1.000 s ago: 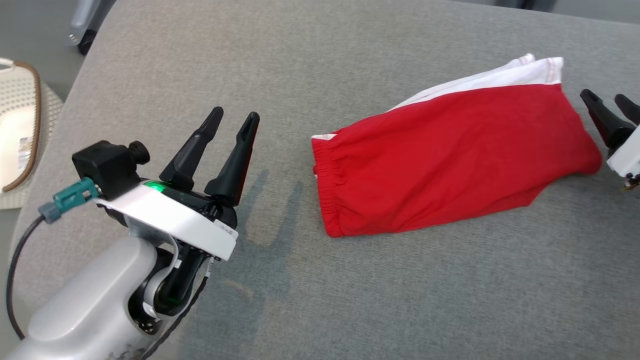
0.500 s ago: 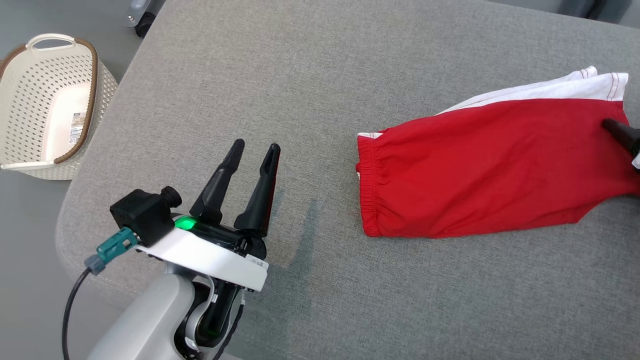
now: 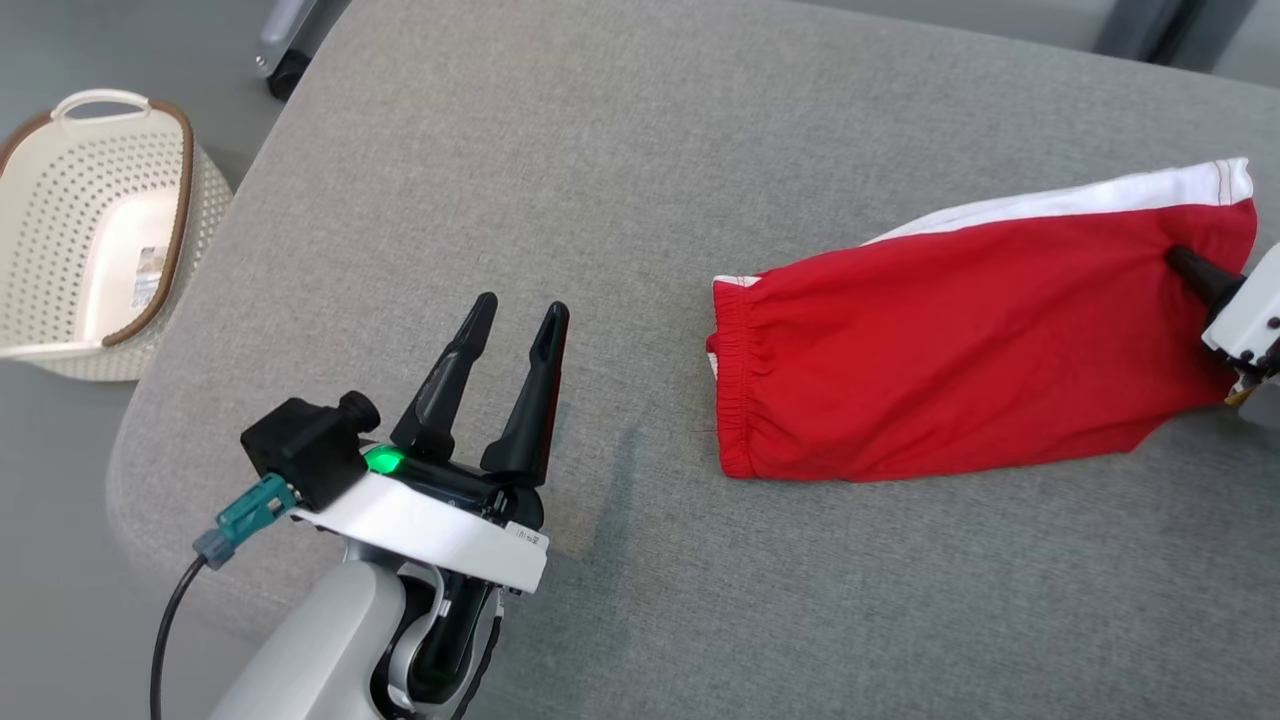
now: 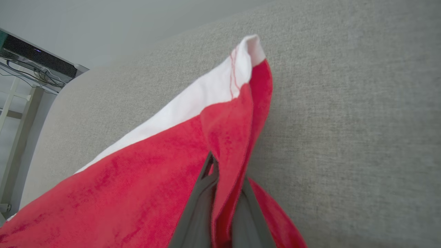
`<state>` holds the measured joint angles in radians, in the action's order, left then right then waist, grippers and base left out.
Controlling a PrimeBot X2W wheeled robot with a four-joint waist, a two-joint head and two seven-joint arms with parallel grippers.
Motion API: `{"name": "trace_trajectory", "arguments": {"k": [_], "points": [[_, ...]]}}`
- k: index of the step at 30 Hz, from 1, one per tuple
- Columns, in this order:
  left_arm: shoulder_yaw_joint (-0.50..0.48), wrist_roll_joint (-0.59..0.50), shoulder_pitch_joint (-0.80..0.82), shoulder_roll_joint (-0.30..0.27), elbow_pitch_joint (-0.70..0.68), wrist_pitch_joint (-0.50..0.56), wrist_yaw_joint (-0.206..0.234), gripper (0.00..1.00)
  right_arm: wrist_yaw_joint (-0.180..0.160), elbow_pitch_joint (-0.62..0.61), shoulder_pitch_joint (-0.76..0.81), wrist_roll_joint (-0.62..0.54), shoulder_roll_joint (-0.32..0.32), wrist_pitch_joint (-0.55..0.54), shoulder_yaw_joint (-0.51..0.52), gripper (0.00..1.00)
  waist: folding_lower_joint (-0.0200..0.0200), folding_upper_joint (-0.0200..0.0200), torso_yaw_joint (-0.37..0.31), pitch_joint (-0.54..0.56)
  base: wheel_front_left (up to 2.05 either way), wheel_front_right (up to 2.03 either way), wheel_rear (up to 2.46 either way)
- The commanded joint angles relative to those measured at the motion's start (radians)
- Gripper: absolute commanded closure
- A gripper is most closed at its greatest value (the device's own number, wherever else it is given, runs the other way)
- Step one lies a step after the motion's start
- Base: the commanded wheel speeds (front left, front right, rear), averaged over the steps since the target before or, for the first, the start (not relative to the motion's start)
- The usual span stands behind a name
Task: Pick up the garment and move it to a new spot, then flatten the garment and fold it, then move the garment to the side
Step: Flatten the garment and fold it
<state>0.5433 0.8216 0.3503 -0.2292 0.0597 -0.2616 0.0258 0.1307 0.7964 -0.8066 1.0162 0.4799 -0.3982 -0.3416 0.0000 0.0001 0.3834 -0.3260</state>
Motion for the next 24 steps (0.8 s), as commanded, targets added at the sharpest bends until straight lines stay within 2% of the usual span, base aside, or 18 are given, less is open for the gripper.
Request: {"name": "trace_trajectory", "arguments": {"k": [1, 5, 15, 18, 24], "points": [[-0.006, -0.008, -0.019, 0.000, 0.004, -0.004, -0.006, 0.00, 0.001, -0.008, 0.021, 0.012, 0.006, 0.017, 0.004, 1.00, 0.0000, -0.0001, -0.017, 0.018, 0.00, 0.00, 0.00], [-0.014, -0.032, -0.033, -0.005, 0.014, -0.004, -0.006, 0.00, 0.001, -0.053, 0.081, 0.049, -0.006, 0.074, 0.022, 1.00, 0.0000, -0.0001, -0.058, 0.060, 0.00, 0.00, 0.00], [-0.063, -0.134, -0.103, -0.025, -0.003, -0.003, 0.033, 0.00, 0.001, -0.169, 0.265, 0.114, -0.011, 0.185, 0.038, 1.00, 0.0000, -0.0001, -0.177, 0.149, 0.00, 0.00, 0.00], [-0.081, -0.159, -0.131, -0.025, -0.002, -0.003, 0.042, 0.00, 0.001, -0.192, 0.302, 0.121, -0.011, 0.215, 0.038, 1.00, 0.0000, -0.0001, -0.196, 0.165, 0.00, 0.00, 0.00], [-0.099, -0.184, -0.162, -0.012, 0.012, -0.003, 0.028, 0.00, 0.001, -0.208, 0.338, 0.121, 0.014, 0.249, 0.043, 1.00, 0.0000, -0.0001, -0.199, 0.189, 0.00, 0.00, 0.00]]}}
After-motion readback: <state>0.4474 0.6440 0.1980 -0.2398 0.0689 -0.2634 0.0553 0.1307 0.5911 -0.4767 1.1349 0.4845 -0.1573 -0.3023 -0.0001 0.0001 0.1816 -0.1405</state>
